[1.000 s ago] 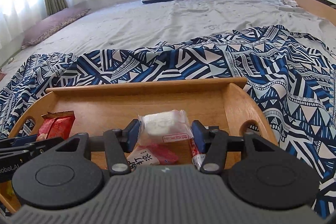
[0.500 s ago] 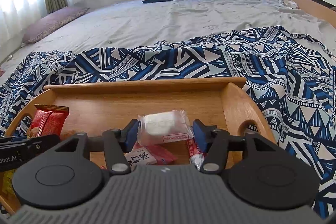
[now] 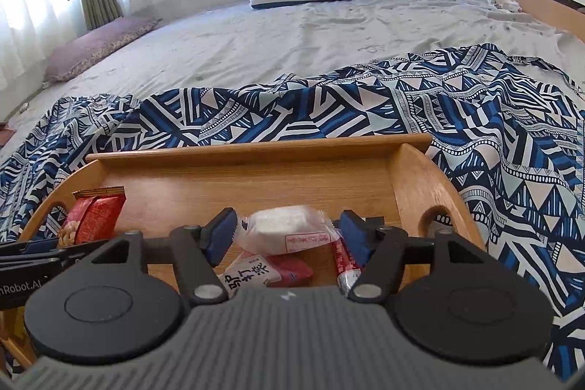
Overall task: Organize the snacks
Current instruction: 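Lower and release the nut bag with the left tool while the right releases its packet, then move both tools back from the tray to the snack pile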
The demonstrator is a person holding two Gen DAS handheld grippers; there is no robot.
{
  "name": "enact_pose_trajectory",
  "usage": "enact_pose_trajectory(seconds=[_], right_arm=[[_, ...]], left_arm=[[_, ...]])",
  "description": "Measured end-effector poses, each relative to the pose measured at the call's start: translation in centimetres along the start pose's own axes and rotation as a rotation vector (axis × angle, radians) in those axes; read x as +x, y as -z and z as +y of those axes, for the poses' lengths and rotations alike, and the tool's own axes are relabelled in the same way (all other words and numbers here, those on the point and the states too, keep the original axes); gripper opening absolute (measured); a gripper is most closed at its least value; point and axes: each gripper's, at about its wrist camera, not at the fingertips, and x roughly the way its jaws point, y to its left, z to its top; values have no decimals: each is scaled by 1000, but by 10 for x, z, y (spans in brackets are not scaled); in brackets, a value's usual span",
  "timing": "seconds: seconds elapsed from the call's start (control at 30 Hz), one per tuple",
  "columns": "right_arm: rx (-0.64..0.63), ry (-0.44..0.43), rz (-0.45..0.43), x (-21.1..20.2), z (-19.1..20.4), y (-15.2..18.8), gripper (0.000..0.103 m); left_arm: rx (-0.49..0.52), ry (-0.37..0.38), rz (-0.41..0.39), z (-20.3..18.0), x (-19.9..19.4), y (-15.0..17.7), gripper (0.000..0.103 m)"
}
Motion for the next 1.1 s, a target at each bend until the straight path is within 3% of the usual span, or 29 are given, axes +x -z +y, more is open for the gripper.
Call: enact_pose_trajectory(seconds=[0.1, 0.33, 0.5, 0.67, 1.1], right_arm=[[7, 0, -11, -7, -1, -1, 80], [4, -12, -69, -43, -3, 0, 89], [-35, 28, -140, -77, -2, 5, 94], [-45, 25, -189, -111, -4, 17, 103], [-100, 43, -216, -162, 1, 63, 103]], left_arm=[[22, -22, -32, -7, -12, -1, 86], [42, 0, -68, -12, -44, 0, 90], [47, 11, -80, -14, -71, 11, 97], [56, 29, -85, -17, -100, 31, 99], [51, 58, -131, -23, -159, 79, 102]])
